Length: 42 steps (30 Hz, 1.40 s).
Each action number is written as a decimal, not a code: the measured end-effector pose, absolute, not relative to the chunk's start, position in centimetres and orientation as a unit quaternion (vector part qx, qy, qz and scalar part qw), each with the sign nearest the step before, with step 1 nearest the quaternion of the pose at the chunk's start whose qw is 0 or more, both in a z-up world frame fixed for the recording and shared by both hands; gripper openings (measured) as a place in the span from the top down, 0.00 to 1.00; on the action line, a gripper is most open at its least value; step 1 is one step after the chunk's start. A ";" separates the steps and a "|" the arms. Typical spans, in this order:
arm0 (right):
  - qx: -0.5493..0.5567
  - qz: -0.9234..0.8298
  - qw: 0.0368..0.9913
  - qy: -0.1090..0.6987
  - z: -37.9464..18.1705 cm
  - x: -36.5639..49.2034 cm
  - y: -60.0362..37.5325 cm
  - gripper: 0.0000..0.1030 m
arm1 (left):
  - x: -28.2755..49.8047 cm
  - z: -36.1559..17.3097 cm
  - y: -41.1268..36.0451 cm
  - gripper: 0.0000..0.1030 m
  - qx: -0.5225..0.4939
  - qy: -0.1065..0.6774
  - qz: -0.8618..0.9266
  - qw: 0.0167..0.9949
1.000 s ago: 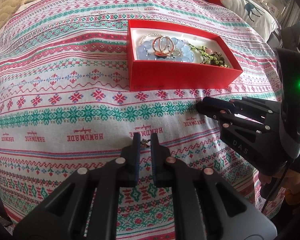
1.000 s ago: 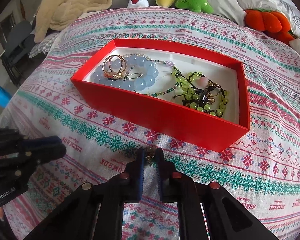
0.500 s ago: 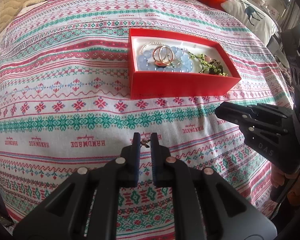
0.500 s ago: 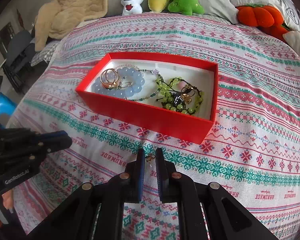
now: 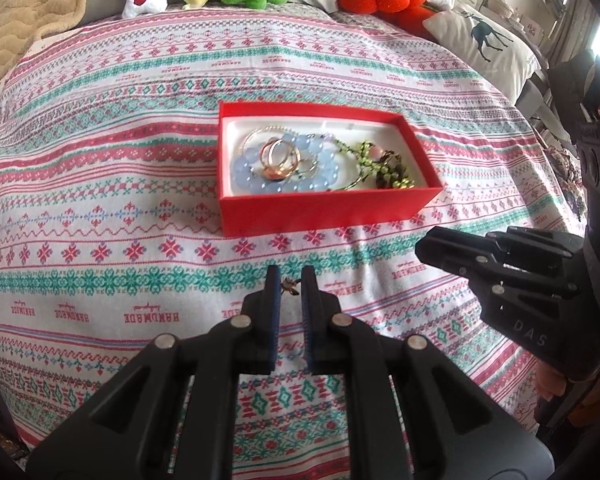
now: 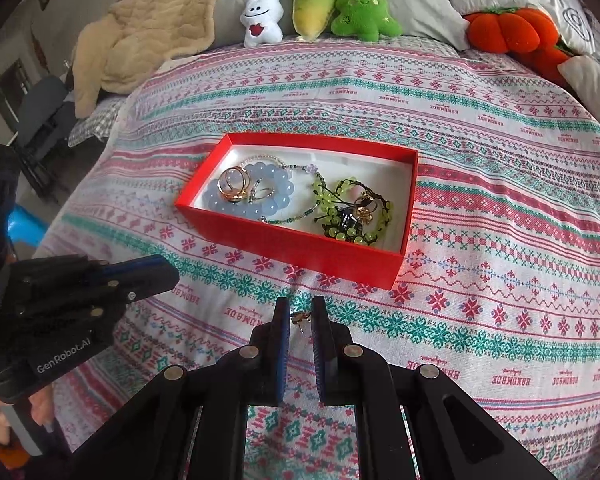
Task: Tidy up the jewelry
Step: 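Carry both gold earrings over the red box and open both tools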
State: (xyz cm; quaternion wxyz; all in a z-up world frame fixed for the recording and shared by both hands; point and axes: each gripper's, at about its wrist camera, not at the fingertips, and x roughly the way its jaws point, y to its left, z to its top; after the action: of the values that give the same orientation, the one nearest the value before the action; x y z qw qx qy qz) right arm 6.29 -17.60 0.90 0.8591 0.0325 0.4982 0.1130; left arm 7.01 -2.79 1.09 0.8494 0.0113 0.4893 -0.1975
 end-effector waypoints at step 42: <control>0.087 0.084 0.879 0.460 2.2 11.1 -22.7 0.90 | 13.0 1.5 -8.8 0.89 0.017 0.425 -0.199 0.883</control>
State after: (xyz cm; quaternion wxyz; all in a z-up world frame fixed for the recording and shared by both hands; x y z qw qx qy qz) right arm 11.05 -22.70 2.24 0.8794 0.0872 0.4604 0.0841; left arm 13.00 -8.75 1.52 0.8830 0.0171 0.4247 -0.1993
